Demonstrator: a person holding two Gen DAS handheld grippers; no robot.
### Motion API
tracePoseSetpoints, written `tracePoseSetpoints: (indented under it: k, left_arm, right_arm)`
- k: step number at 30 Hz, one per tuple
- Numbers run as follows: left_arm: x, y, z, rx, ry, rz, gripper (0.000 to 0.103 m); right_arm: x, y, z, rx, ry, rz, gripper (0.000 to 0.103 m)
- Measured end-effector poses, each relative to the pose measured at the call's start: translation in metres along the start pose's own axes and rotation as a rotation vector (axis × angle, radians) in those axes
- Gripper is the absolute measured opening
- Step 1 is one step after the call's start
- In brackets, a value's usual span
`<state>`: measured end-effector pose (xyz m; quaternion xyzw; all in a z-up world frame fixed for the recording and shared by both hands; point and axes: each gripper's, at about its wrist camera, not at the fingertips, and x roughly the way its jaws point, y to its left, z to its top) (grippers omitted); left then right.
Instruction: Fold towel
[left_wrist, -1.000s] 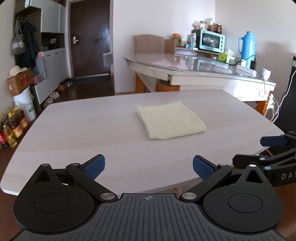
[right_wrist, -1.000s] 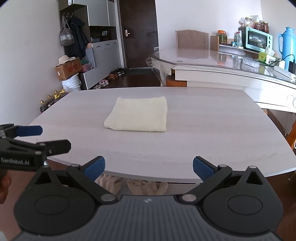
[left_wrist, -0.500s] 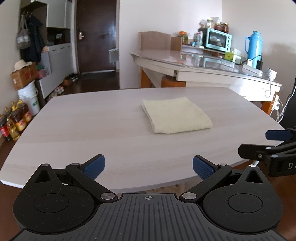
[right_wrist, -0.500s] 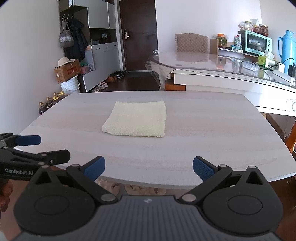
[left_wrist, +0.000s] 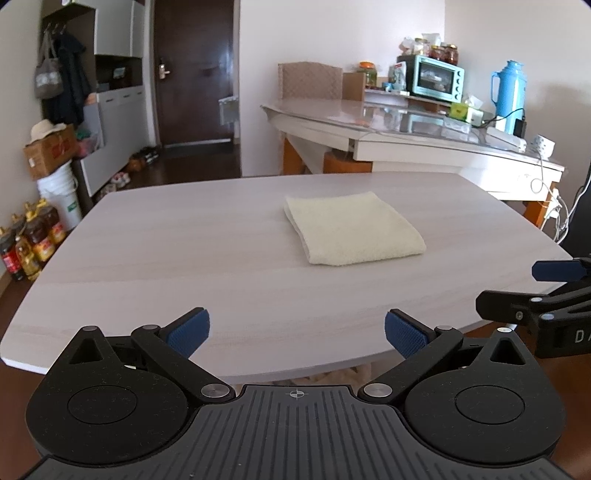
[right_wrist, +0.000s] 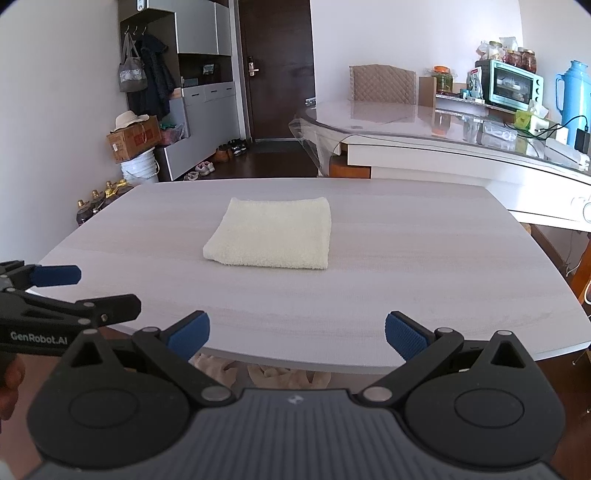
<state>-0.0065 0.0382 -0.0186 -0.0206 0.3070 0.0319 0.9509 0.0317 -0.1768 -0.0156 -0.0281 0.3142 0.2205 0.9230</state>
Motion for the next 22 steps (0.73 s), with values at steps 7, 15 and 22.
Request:
tracePoseSetpoints:
  k: [7, 15, 22]
  left_arm:
    - [0.0004, -0.0005, 0.0000, 0.002, -0.003, 0.000, 0.103]
    - [0.0009, -0.0028, -0.0002, 0.010, -0.009, -0.012, 0.103]
    - [-0.0021, -0.0051, -0.0008, 0.028, -0.032, -0.027, 0.103]
  right_arm:
    - [0.0012, 0.0012, 0.0010, 0.000, -0.001, -0.003, 0.102]
    - [0.0013, 0.0020, 0.0013, -0.004, -0.008, -0.004, 0.102]
    - [0.0029, 0.0025, -0.0002, -0.003, -0.003, -0.004, 0.102]
